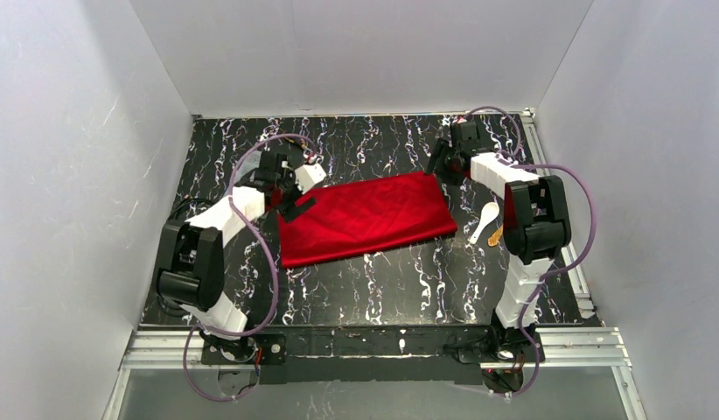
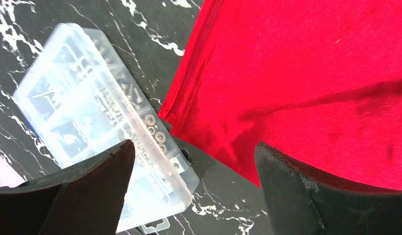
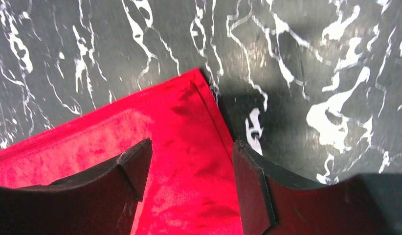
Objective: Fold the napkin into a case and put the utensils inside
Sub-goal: Smooth out the rectangle-folded napkin at the center of the board.
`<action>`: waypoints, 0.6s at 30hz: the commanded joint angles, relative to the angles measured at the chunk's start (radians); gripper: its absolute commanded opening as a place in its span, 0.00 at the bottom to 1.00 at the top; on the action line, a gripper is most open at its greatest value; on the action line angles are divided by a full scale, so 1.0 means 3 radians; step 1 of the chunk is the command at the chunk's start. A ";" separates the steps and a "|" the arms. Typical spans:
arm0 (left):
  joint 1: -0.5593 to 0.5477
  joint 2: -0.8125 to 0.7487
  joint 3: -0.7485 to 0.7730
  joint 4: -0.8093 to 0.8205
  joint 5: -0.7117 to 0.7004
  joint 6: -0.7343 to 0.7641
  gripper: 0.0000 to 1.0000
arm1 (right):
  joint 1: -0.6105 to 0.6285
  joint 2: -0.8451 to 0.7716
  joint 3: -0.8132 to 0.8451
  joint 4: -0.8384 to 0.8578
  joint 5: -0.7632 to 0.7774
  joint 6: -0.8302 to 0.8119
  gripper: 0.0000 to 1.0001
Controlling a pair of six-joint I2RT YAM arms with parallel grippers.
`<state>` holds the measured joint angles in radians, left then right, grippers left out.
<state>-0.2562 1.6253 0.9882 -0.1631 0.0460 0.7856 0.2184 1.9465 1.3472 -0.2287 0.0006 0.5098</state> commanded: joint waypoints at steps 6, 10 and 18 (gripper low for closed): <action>0.0031 -0.0521 0.0628 -0.1198 0.0431 -0.0329 0.93 | -0.0068 0.0292 0.0352 0.0120 -0.0183 -0.0095 0.65; 0.0026 -0.0500 0.0573 -0.1428 0.0500 -0.0281 0.89 | -0.0065 0.0375 0.0345 0.0127 -0.0233 -0.0089 0.63; 0.0026 -0.0275 0.0334 -0.1538 0.0485 -0.0117 0.83 | -0.0100 0.0468 0.0252 0.0254 -0.0466 -0.0033 0.62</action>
<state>-0.2516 1.5135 1.1183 -0.5518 0.1600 0.7311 0.1997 2.0621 1.4235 -0.1898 -0.0799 0.4938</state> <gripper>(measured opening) 0.848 0.627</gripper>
